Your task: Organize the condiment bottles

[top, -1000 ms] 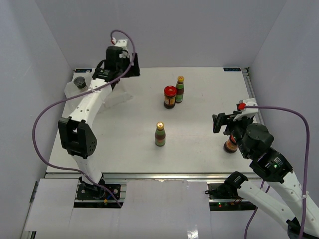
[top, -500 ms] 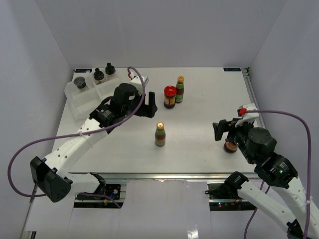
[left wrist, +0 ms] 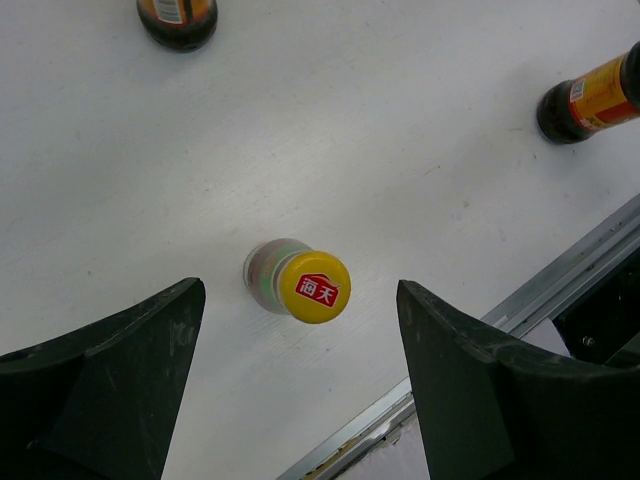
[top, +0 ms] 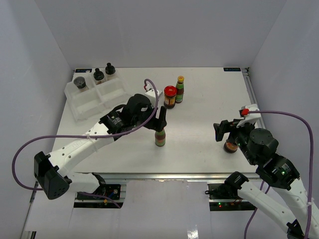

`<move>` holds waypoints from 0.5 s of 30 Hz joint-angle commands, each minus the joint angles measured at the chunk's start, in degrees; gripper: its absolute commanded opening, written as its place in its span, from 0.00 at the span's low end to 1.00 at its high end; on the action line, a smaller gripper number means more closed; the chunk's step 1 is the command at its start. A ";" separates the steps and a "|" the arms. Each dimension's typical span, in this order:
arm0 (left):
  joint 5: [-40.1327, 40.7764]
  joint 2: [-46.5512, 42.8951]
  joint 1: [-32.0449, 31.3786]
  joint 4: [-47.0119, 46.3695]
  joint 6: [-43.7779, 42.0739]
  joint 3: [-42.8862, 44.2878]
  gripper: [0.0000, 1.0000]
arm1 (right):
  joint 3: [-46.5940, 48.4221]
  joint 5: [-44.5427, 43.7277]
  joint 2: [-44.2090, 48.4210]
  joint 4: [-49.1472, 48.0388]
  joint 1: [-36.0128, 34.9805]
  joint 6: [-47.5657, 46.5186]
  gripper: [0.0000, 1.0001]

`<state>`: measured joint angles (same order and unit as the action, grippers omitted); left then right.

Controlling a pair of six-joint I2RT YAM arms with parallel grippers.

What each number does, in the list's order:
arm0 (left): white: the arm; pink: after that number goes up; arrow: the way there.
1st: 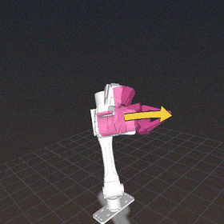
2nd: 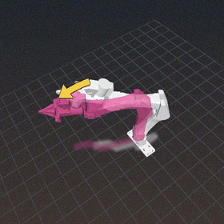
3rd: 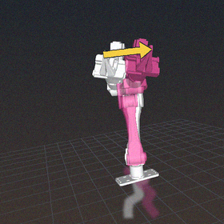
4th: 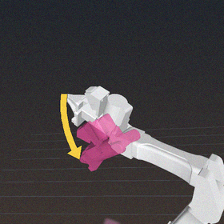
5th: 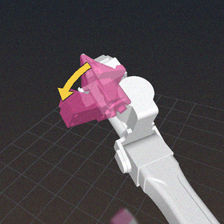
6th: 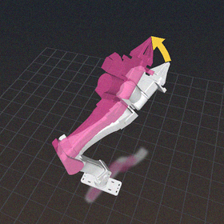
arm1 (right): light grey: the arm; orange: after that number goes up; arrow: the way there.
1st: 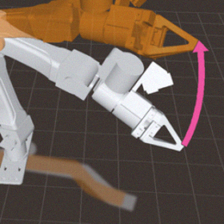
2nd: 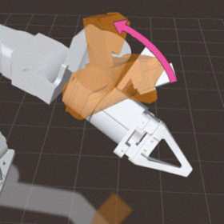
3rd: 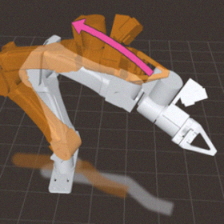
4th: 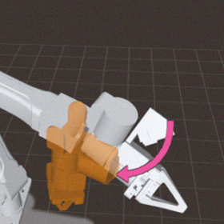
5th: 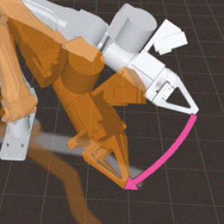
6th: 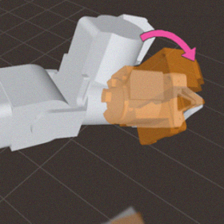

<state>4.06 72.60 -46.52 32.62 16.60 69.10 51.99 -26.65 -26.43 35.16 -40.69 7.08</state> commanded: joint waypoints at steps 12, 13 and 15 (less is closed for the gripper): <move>7.60 6.46 -6.69 1.41 1.59 -0.04 0.77 | 0.15 -0.51 1.44 -1.57 -0.28 0.64 0.90; 7.89 7.02 -6.96 1.57 1.77 0.11 0.76 | 0.05 -0.55 1.55 -1.63 -0.27 0.61 0.90; 8.80 8.11 -7.64 2.27 2.20 0.44 0.73 | -0.11 -0.66 1.77 -1.67 -0.34 0.56 0.90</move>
<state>9.80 79.40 -52.98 33.50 17.63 68.95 51.95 -26.65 -25.75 35.18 -40.69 7.34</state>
